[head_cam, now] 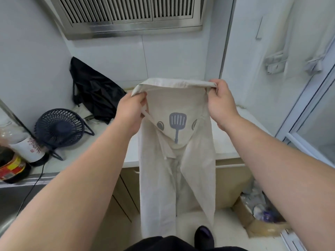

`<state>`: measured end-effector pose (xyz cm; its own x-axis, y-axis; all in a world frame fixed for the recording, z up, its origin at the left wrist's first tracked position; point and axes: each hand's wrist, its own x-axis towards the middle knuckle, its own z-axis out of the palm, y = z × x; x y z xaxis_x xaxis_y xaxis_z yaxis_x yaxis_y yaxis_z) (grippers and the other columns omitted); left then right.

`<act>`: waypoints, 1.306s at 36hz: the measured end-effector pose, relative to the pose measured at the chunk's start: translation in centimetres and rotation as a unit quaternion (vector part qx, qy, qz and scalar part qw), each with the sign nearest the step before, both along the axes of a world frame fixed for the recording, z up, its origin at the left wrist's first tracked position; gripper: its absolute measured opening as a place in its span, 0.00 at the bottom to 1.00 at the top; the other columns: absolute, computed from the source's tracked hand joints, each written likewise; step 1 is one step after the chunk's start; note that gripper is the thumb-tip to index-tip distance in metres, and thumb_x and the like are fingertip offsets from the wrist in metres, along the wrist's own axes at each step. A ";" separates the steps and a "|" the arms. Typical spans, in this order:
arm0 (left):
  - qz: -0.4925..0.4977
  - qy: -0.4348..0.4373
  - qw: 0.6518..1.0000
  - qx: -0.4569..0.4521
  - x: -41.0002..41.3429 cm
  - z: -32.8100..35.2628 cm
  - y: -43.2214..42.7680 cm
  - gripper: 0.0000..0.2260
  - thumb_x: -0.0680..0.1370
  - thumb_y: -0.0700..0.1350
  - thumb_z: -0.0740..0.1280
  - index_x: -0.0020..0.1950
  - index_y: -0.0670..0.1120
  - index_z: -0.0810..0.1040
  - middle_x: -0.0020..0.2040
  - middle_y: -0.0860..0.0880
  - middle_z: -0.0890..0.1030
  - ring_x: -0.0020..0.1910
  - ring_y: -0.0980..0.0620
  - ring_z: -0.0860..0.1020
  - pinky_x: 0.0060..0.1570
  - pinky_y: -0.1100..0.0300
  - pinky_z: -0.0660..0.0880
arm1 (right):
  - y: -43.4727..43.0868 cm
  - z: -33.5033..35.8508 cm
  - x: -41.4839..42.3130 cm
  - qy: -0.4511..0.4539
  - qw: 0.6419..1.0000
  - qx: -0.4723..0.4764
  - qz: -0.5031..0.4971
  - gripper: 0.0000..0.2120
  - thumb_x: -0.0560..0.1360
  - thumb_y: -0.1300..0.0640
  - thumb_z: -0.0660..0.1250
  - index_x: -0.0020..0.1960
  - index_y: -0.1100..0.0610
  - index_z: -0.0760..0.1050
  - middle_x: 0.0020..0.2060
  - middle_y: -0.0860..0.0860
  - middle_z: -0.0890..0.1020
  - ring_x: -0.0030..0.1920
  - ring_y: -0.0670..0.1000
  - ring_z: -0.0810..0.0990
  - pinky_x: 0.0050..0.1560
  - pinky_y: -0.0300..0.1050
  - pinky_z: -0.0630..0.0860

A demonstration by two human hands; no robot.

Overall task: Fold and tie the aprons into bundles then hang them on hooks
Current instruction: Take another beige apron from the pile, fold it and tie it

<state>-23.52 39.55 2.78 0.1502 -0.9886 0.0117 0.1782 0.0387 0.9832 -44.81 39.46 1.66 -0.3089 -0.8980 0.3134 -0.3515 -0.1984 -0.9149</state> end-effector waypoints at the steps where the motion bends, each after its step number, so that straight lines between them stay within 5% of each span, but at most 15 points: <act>1: -0.007 0.008 1.000 -0.002 -0.6 0.4 -1.3 0.07 0.79 0.38 0.62 0.50 0.45 0.79 0.47 0.46 0.79 0.48 0.48 0.77 0.47 0.54 0.72 | -1.5 0.2 -0.3 0.005 1.000 -0.006 0.002 0.14 0.82 0.59 0.51 0.65 0.53 0.68 0.48 0.48 0.74 0.44 0.48 0.73 0.39 0.36 0.69; 4: -0.009 0.013 1.000 -0.002 -2.0 1.1 -4.7 0.07 0.79 0.39 0.63 0.49 0.48 0.79 0.46 0.48 0.78 0.48 0.50 0.76 0.48 0.54 0.71 | -5.5 0.9 -1.0 0.023 0.999 -0.019 0.020 0.16 0.82 0.58 0.50 0.69 0.52 0.64 0.44 0.46 0.73 0.41 0.47 0.73 0.44 0.41 0.69; 8: 0.020 0.025 0.999 -0.009 -3.9 2.5 -11.0 0.06 0.80 0.41 0.63 0.52 0.49 0.79 0.41 0.53 0.78 0.46 0.53 0.77 0.53 0.55 0.73 | -12.6 2.7 -2.3 0.048 0.998 -0.025 0.035 0.18 0.82 0.59 0.50 0.72 0.52 0.61 0.38 0.41 0.67 0.35 0.41 0.69 0.35 0.39 0.67; 16: 0.037 0.024 0.998 -0.037 -5.9 3.9 -19.9 0.11 0.81 0.39 0.59 0.46 0.51 0.78 0.36 0.58 0.82 0.35 0.63 0.80 0.51 0.61 0.76 | -23.4 3.9 -3.7 0.082 0.994 -0.011 0.071 0.20 0.82 0.58 0.50 0.73 0.51 0.58 0.43 0.50 0.72 0.33 0.45 0.69 0.38 0.41 0.67; 20: 0.050 0.024 0.998 -0.005 -6.0 2.4 -24.3 0.10 0.81 0.39 0.59 0.47 0.50 0.78 0.37 0.57 0.82 0.38 0.60 0.80 0.51 0.60 0.76 | -28.3 2.3 -3.5 0.072 0.994 0.020 0.086 0.20 0.82 0.59 0.51 0.73 0.52 0.59 0.34 0.48 0.70 0.30 0.47 0.68 0.31 0.39 0.66; 27: 0.051 0.032 0.997 0.055 -4.6 -0.7 -31.2 0.12 0.79 0.38 0.59 0.48 0.50 0.80 0.40 0.53 0.80 0.42 0.53 0.77 0.48 0.57 0.73 | -34.5 -0.9 -3.1 0.057 0.992 0.052 0.095 0.19 0.81 0.60 0.52 0.71 0.53 0.61 0.31 0.49 0.69 0.30 0.48 0.69 0.33 0.42 0.67; 30: 0.037 0.035 0.995 0.083 -4.2 -2.4 -34.6 0.10 0.79 0.38 0.60 0.48 0.49 0.79 0.34 0.55 0.79 0.36 0.55 0.77 0.42 0.59 0.73 | -37.4 -2.6 -2.9 0.058 0.990 0.085 0.093 0.21 0.80 0.61 0.54 0.72 0.52 0.58 0.37 0.50 0.73 0.36 0.51 0.72 0.41 0.42 0.69; 33: 0.019 0.050 0.992 0.117 -3.1 -4.9 -38.2 0.10 0.79 0.39 0.62 0.56 0.48 0.79 0.37 0.53 0.80 0.39 0.52 0.76 0.43 0.58 0.74 | -40.4 -4.6 -2.7 0.041 0.985 0.124 0.108 0.31 0.79 0.59 0.58 0.77 0.51 0.47 0.57 0.52 0.72 0.51 0.51 0.72 0.56 0.45 0.71; 36: -0.016 0.041 0.989 0.144 -2.0 -7.8 -40.9 0.24 0.78 0.40 0.63 0.74 0.47 0.64 0.41 0.52 0.79 0.37 0.53 0.75 0.39 0.60 0.75 | -42.7 -6.8 -2.5 0.057 0.975 0.187 0.108 0.39 0.78 0.57 0.63 0.77 0.50 0.39 0.70 0.52 0.65 0.67 0.51 0.68 0.64 0.40 0.65; 40: -0.048 -0.046 0.964 0.256 -1.7 -12.6 -43.5 0.33 0.79 0.44 0.66 0.78 0.46 0.52 0.49 0.51 0.77 0.45 0.51 0.77 0.48 0.55 0.76 | -45.5 -10.7 -2.2 0.105 0.935 0.313 0.127 0.43 0.78 0.56 0.63 0.76 0.52 0.32 0.74 0.57 0.63 0.71 0.57 0.67 0.68 0.50 0.67; 44: -0.125 -0.160 0.911 0.360 -2.1 -17.2 -44.4 0.17 0.77 0.46 0.69 0.64 0.44 0.70 0.51 0.42 0.76 0.44 0.49 0.73 0.42 0.57 0.72 | -46.9 -14.6 -1.9 0.137 0.904 0.384 0.130 0.32 0.77 0.54 0.64 0.76 0.56 0.53 0.67 0.59 0.71 0.62 0.56 0.73 0.62 0.49 0.70; 47: -0.203 -0.261 0.871 0.363 -2.6 -20.4 -43.8 0.26 0.75 0.49 0.71 0.70 0.44 0.68 0.62 0.41 0.76 0.43 0.51 0.75 0.36 0.62 0.71 | -46.4 -17.1 -1.4 0.154 0.887 0.409 0.150 0.25 0.77 0.54 0.65 0.72 0.58 0.65 0.65 0.58 0.73 0.56 0.54 0.75 0.64 0.50 0.72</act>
